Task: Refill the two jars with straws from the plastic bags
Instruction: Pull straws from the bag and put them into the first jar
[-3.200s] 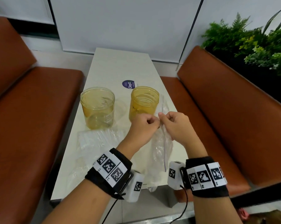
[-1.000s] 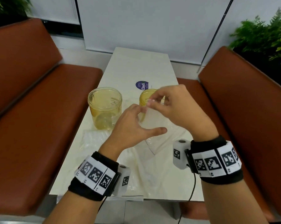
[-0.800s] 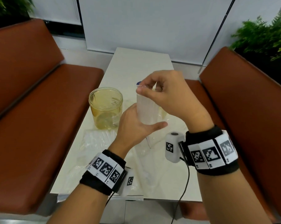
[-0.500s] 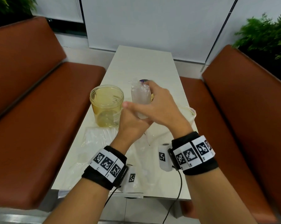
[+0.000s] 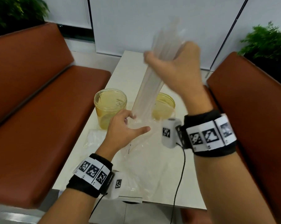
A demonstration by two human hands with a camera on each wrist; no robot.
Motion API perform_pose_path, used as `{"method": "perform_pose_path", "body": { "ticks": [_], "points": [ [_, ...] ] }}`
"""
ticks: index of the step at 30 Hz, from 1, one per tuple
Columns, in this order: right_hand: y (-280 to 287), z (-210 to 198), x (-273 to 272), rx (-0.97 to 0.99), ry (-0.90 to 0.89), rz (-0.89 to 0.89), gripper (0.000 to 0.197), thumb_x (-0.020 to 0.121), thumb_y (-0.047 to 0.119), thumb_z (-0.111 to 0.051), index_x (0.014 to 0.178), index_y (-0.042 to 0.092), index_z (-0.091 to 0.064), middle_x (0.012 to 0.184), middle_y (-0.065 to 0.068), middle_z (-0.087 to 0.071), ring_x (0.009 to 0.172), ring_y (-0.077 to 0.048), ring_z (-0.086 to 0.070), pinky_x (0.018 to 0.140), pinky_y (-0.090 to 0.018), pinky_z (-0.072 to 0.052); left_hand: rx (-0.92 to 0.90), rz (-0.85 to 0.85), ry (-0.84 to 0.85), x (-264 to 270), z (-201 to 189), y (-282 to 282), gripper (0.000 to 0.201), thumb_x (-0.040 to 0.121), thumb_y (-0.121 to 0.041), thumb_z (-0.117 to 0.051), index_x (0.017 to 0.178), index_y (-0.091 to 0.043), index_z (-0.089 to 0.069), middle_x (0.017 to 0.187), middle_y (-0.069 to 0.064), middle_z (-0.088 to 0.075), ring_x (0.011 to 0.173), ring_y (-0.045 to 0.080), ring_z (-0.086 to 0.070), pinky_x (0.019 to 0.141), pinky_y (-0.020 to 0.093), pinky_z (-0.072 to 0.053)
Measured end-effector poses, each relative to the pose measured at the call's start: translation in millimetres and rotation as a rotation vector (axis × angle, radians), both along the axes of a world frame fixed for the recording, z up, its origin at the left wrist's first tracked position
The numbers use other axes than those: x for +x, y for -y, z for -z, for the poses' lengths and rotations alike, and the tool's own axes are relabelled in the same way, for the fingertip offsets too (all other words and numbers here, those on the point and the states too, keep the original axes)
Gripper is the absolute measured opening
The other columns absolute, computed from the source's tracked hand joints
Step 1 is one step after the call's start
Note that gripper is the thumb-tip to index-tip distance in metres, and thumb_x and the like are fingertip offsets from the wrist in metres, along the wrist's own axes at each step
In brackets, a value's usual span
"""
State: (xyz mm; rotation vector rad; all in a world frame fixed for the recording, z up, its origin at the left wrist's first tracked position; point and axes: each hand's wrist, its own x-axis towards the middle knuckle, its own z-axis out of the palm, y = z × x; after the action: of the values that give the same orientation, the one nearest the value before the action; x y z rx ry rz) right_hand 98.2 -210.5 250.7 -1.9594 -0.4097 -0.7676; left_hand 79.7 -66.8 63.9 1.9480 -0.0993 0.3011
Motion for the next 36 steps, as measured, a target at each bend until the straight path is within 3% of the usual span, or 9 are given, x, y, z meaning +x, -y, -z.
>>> {"method": "perform_pose_path", "body": {
  "ticks": [3,6,10,16,21,25,28,31,36],
  "points": [
    [17.7,-33.3,4.1,0.127,0.147,0.003,0.045,0.079,0.025,-0.079,0.056,0.027,-0.040,0.055,0.015,-0.042,0.045,0.004,-0.044,0.049,-0.030,-0.037,0.004,-0.029,0.031,-3.1,2.7,-12.2,0.054,0.057,-0.039,-0.094,0.104,-0.025,-0.071,0.097,-0.014,-0.065,0.082,-0.003,-0.056,0.072,0.012,-0.043],
    [34.0,-40.5,22.0,0.244,0.262,-0.016,0.045,0.078,0.023,-0.078,0.056,0.030,-0.039,0.054,0.016,-0.040,0.048,0.005,-0.041,0.053,-0.033,-0.035,0.037,-0.058,0.059,-1.8,7.8,-22.6,0.048,0.063,-0.025,-0.094,0.106,-0.020,-0.073,0.097,-0.010,-0.065,0.075,-0.013,-0.052,0.068,0.004,-0.040],
    [43.1,-20.9,56.6,0.329,0.065,0.091,0.038,0.072,0.028,-0.078,0.050,0.026,-0.047,0.050,0.015,-0.044,0.045,-0.005,-0.041,0.048,-0.023,-0.030,0.061,-0.080,0.059,-2.0,18.5,-33.4,0.043,0.066,-0.019,-0.091,0.104,-0.020,-0.072,0.100,-0.008,-0.066,0.071,-0.009,-0.053,0.069,0.005,-0.041],
    [67.8,7.7,86.1,0.621,-0.129,0.164,0.028,0.066,0.026,-0.081,0.068,0.017,-0.055,0.066,-0.003,-0.055,0.059,-0.021,-0.049,0.051,-0.031,-0.037,0.071,-0.136,0.016,-0.2,30.5,-46.4,0.040,0.068,-0.019,-0.091,0.104,-0.020,-0.074,0.096,-0.011,-0.066,0.067,0.013,-0.052,0.064,0.011,-0.042],
    [80.5,-15.4,88.9,0.739,-0.017,0.208,0.032,0.070,0.020,-0.078,0.065,0.020,-0.047,0.062,0.004,-0.052,0.060,-0.021,-0.045,0.048,-0.031,-0.035,0.060,-0.145,-0.020,-1.0,34.6,-54.5,0.037,0.070,-0.016,-0.089,0.104,-0.019,-0.074,0.093,-0.014,-0.065,0.065,0.008,-0.051,0.064,0.008,-0.043],
    [75.3,-23.4,84.5,0.569,0.089,0.266,0.047,0.075,0.020,-0.076,0.060,0.024,-0.031,0.063,0.009,-0.037,0.047,-0.004,-0.040,0.051,-0.036,-0.036,0.048,-0.149,-0.019,-1.5,32.1,-53.3,0.035,0.071,-0.015,-0.089,0.103,-0.019,-0.074,0.093,-0.017,-0.065,0.065,0.008,-0.052,0.064,0.007,-0.043],
    [72.8,-10.2,86.3,0.366,0.091,0.365,0.044,0.082,0.019,-0.072,0.056,0.019,-0.036,0.064,0.010,-0.039,0.042,0.013,-0.044,0.048,-0.020,-0.033,0.061,-0.137,0.003,-1.5,29.5,-51.2,0.034,0.072,-0.016,-0.088,0.102,-0.022,-0.073,0.094,-0.016,-0.065,0.066,0.013,-0.053,0.064,0.009,-0.044],
    [77.3,14.6,104.3,0.198,0.090,0.450,0.047,0.077,0.039,-0.069,0.058,-0.003,-0.060,0.055,-0.005,-0.058,0.044,-0.004,-0.047,0.041,-0.035,-0.036,0.077,-0.126,0.007,-1.4,27.8,-49.2,0.033,0.073,-0.019,-0.088,0.101,-0.024,-0.072,0.096,-0.015,-0.065,0.066,0.014,-0.053,0.065,0.012,-0.044],
    [63.8,82.6,129.9,-0.141,-0.178,0.562,0.065,0.080,0.067,-0.063,0.067,0.004,-0.061,0.059,-0.005,-0.054,0.055,-0.023,-0.054,0.047,-0.034,-0.037,0.075,-0.102,0.019,-0.2,23.3,-44.8,0.031,0.075,-0.023,-0.086,0.103,-0.024,-0.073,0.100,-0.011,-0.067,0.069,0.014,-0.055,0.067,0.011,-0.045]
  ]
}}
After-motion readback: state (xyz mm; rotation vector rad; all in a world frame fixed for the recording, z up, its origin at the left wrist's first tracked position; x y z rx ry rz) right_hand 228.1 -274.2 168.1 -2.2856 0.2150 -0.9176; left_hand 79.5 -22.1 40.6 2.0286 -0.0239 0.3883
